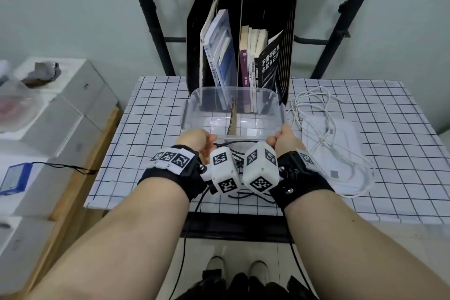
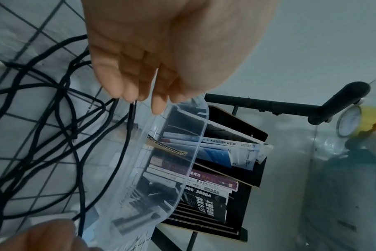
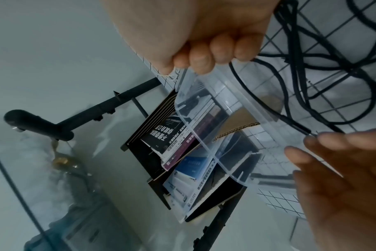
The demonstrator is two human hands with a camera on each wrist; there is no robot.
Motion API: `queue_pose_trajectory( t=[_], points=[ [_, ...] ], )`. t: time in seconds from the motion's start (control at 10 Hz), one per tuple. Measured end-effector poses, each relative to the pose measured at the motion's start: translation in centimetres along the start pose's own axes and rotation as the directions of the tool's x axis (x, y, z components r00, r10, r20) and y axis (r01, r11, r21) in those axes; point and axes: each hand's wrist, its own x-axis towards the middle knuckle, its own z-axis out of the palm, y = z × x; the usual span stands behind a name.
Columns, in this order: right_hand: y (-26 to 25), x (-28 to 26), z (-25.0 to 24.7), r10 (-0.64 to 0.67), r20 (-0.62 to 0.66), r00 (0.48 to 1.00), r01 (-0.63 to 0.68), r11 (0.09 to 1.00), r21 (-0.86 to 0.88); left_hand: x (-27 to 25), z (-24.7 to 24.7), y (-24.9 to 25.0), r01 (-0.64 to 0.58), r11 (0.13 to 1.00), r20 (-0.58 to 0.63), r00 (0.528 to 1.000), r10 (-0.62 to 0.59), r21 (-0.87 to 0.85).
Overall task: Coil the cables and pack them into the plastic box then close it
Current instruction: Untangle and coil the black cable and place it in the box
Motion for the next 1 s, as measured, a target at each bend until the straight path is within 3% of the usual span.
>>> queue_pose_trajectory(
  t=[0.1,0.3,0.4,0.6,0.8,0.9,1.0],
  points=[
    [0.5,0.7,0.4,0.037,-0.031,0.999,-0.034,0.994,0.106,0.7,-0.2,-0.1,0.018,1.0,0.029,0.999,-0.019,0.026],
    [1.3,1.2,0.9,0.056,0.06,0.997,-0.061,0.994,0.085,0.7,-0.4,-0.5,0.034,0.999,0.134,0.99,-0.036,0.013],
    [1.3,1.0,1.2,0.084,0.086,0.993,-0.089,0.994,0.06,0.4,-0.6,-0.5,-0.018,0.998,0.167,0.986,0.009,0.055],
    [0.6,0.3,1.4,0.117,0.1,0.988,-0.106,0.988,-0.109,-0.6,-0.6,0.0,0.03,1.0,0.289,0.957,-0.027,-0.004],
    [-0.2,0.2,0.8,0.068,0.156,0.985,-0.034,0.977,-0.211,-1.4,0.4,1.0,-0.034,0.999,0.385,0.923,0.02,0.028],
    [-0.7,-0.2,1.0,0.05,0.207,0.977,0.01,0.96,-0.28,-1.7,1.0,1.4,-0.013,0.999,0.469,0.883,-0.005,0.034],
    [-1.0,0.2,0.4,0.027,0.13,0.991,0.009,0.964,-0.264,-2.0,1.6,1.6,0.004,0.998,0.545,0.838,-0.036,0.059]
  ],
)
